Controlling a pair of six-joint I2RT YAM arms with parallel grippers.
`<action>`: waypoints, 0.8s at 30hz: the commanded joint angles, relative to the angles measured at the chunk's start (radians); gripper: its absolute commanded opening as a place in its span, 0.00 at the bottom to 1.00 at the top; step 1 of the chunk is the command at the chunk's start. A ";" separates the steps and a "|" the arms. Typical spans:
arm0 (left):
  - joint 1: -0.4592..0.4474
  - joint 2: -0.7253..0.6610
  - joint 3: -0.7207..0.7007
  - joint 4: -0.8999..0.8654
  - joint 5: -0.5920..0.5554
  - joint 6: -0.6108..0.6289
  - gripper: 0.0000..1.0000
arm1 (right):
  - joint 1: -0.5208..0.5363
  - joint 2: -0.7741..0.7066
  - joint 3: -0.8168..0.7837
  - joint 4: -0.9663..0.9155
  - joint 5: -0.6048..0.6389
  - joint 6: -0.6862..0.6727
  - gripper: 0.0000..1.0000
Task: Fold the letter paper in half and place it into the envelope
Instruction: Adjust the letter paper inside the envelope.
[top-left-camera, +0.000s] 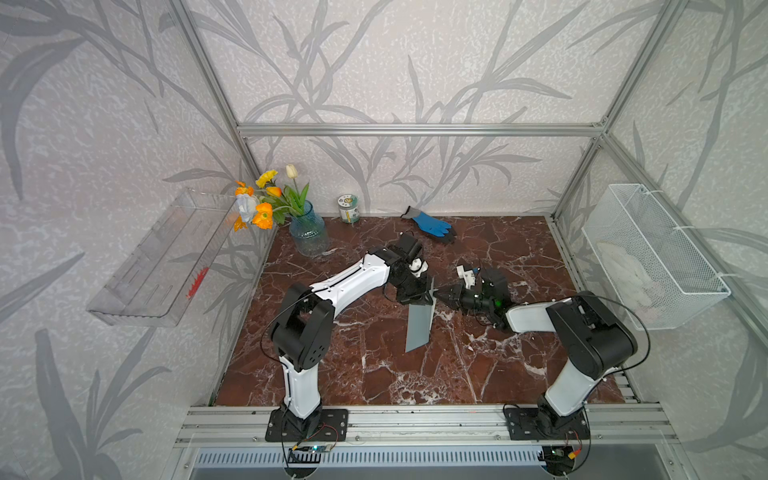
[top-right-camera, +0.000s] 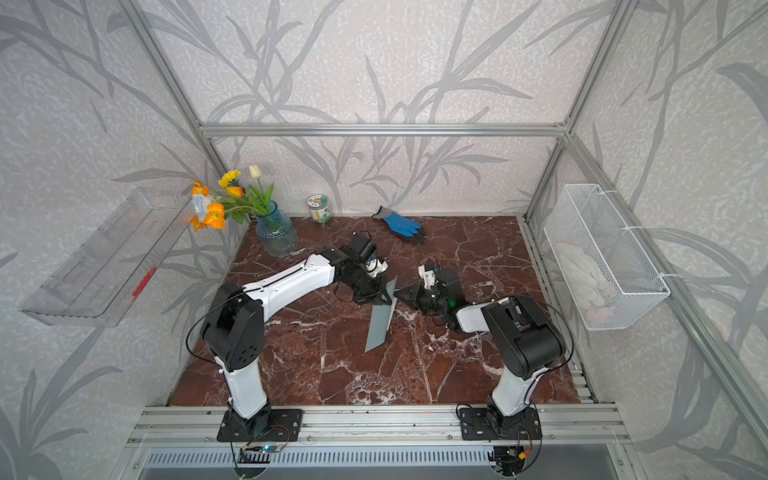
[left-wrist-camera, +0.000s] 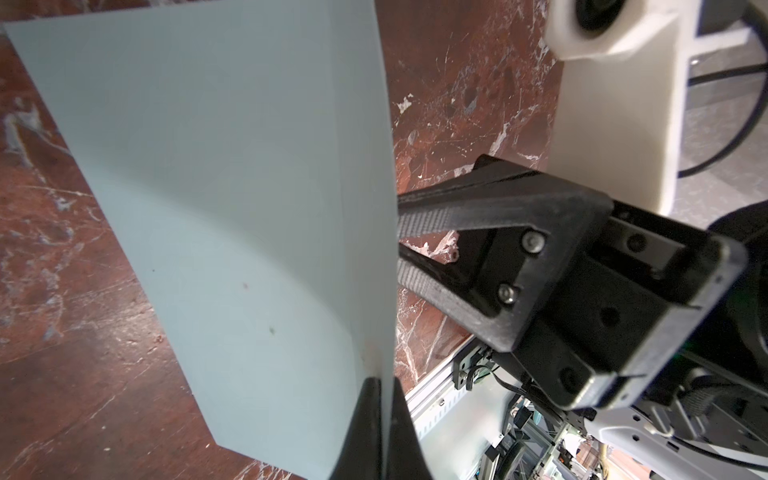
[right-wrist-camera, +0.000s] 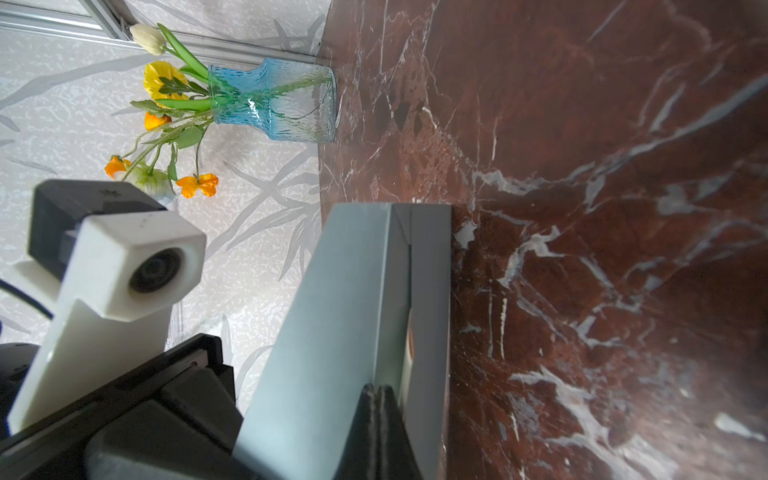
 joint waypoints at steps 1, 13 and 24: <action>0.010 -0.052 -0.045 0.095 0.064 -0.053 0.00 | 0.010 0.027 -0.007 0.113 -0.012 0.031 0.00; 0.026 -0.071 -0.115 0.207 0.113 -0.122 0.00 | 0.017 0.118 -0.030 0.439 -0.054 0.212 0.00; 0.034 -0.078 -0.118 0.227 0.121 -0.129 0.00 | 0.018 -0.030 0.013 0.286 -0.120 0.153 0.00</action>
